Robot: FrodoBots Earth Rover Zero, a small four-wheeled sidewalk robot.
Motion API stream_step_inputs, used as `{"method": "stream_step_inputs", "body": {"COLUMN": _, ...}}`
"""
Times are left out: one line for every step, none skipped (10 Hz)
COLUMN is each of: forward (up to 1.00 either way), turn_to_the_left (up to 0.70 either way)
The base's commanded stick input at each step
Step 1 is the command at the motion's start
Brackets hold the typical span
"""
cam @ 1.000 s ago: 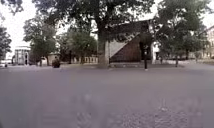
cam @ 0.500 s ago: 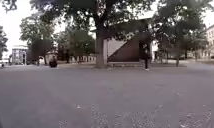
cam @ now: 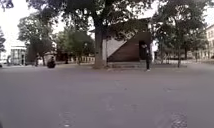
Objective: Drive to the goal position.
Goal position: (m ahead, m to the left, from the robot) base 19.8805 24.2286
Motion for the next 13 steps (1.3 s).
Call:
{"method": "stream_step_inputs", "body": {"forward": 0.70, "turn_to_the_left": 0.04}}
{"method": "stream_step_inputs", "body": {"forward": 0.70, "turn_to_the_left": 0.04}}
{"method": "stream_step_inputs", "body": {"forward": 0.70, "turn_to_the_left": 0.04}}
{"method": "stream_step_inputs", "body": {"forward": 0.70, "turn_to_the_left": 0.04}}
{"method": "stream_step_inputs", "body": {"forward": 0.70, "turn_to_the_left": 0.04}}
{"method": "stream_step_inputs", "body": {"forward": 0.70, "turn_to_the_left": 0.04}}
{"method": "stream_step_inputs", "body": {"forward": 0.70, "turn_to_the_left": 0.04}}
{"method": "stream_step_inputs", "body": {"forward": 0.70, "turn_to_the_left": 0.04}}
{"method": "stream_step_inputs", "body": {"forward": 0.70, "turn_to_the_left": 0.05}}
{"method": "stream_step_inputs", "body": {"forward": 0.70, "turn_to_the_left": 0.08}}
{"method": "stream_step_inputs", "body": {"forward": 0.70, "turn_to_the_left": 0.09}}
{"method": "stream_step_inputs", "body": {"forward": 0.70, "turn_to_the_left": 0.25}}
{"method": "stream_step_inputs", "body": {"forward": 0.70, "turn_to_the_left": 0.35}}
